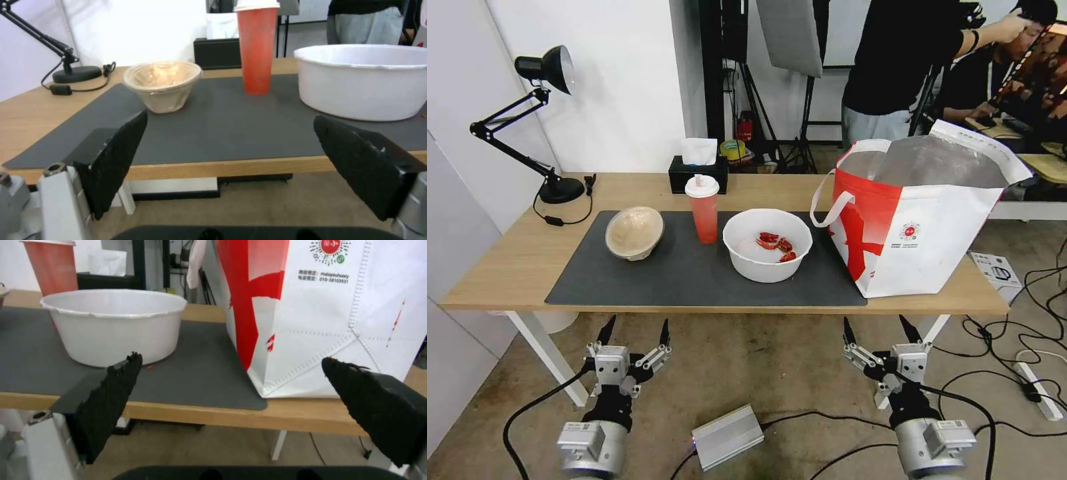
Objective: Pick up the trash from the table and place it into the takeout bag.
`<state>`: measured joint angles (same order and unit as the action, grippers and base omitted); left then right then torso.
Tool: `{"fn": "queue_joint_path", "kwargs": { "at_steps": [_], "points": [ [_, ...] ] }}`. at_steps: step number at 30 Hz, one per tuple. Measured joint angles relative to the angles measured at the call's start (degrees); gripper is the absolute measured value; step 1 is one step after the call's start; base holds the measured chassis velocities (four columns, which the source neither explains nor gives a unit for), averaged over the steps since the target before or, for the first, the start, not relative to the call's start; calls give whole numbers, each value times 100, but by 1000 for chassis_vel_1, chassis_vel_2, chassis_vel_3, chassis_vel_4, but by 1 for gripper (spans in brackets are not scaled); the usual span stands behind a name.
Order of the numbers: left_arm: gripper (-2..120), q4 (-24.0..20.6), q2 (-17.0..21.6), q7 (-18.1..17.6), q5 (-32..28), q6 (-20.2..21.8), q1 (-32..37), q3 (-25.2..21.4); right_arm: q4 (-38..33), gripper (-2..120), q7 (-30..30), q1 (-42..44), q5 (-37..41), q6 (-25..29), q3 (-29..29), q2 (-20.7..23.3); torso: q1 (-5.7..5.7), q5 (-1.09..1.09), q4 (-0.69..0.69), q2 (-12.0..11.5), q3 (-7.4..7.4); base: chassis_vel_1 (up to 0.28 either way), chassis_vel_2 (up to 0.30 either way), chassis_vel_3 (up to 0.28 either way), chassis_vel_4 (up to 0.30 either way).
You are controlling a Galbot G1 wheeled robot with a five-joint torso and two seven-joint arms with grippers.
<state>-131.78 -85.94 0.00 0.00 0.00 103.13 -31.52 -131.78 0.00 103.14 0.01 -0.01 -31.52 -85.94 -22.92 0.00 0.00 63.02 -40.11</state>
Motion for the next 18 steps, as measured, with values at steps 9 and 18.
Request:
{"fn": "queue_joint_path", "kwargs": {
  "at_steps": [9,18],
  "points": [
    [100,0,0,0,0,0,0,0,0,100,0,0,0,0,0,0,0,0,0,0,0,0,0,0,0],
    [100,-452,-288,-317,-194,-104,296,-182,-53,100,-2,-15,127,-36,-54,201,0,-3,-2,0,-1,0,0,0,0]
  ]
}}
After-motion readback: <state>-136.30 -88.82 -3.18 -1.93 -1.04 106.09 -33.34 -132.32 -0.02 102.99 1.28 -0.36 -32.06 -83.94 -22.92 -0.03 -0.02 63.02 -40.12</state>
